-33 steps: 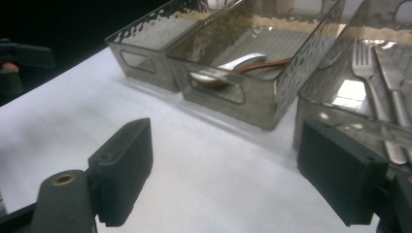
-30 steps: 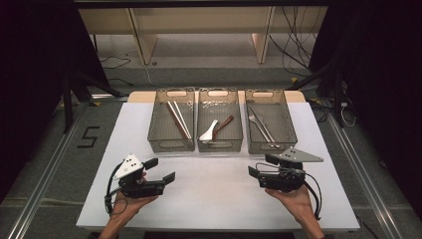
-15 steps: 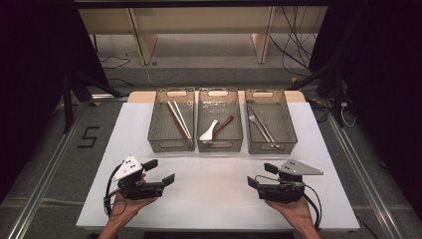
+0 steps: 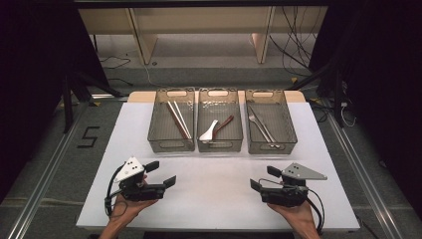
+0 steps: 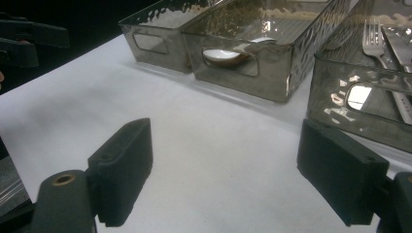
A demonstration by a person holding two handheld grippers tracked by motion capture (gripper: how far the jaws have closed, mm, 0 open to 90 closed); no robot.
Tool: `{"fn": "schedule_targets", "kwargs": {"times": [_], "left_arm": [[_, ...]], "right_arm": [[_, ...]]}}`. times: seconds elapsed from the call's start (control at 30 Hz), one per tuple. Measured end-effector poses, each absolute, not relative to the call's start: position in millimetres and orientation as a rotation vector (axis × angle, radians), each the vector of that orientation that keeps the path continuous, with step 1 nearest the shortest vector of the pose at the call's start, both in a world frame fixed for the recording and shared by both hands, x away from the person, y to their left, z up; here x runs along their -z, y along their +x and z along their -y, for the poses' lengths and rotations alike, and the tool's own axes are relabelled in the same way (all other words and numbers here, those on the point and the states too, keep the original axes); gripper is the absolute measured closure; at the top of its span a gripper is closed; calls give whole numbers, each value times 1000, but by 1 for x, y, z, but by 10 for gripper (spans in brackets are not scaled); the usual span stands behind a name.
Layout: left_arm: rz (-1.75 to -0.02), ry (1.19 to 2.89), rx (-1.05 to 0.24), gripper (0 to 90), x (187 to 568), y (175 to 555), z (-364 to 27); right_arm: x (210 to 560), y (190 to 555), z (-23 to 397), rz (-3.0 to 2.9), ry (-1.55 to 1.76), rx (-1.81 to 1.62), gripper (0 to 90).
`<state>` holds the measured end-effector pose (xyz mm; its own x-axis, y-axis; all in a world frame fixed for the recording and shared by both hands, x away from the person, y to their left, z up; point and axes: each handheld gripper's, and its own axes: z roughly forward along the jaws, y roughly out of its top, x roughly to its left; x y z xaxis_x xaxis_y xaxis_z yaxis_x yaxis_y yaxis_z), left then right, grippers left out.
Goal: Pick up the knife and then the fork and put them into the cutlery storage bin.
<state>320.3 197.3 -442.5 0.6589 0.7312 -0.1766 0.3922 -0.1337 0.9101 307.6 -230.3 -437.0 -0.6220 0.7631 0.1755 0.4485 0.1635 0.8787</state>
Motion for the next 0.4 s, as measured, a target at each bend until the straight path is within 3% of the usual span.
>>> {"fn": "schedule_targets", "kwargs": {"times": [0.4], "left_arm": [[-910,1754,-375,158,443,321,-198]], "right_arm": [[437,308,230,-2135,1158,-1441,217]]}}
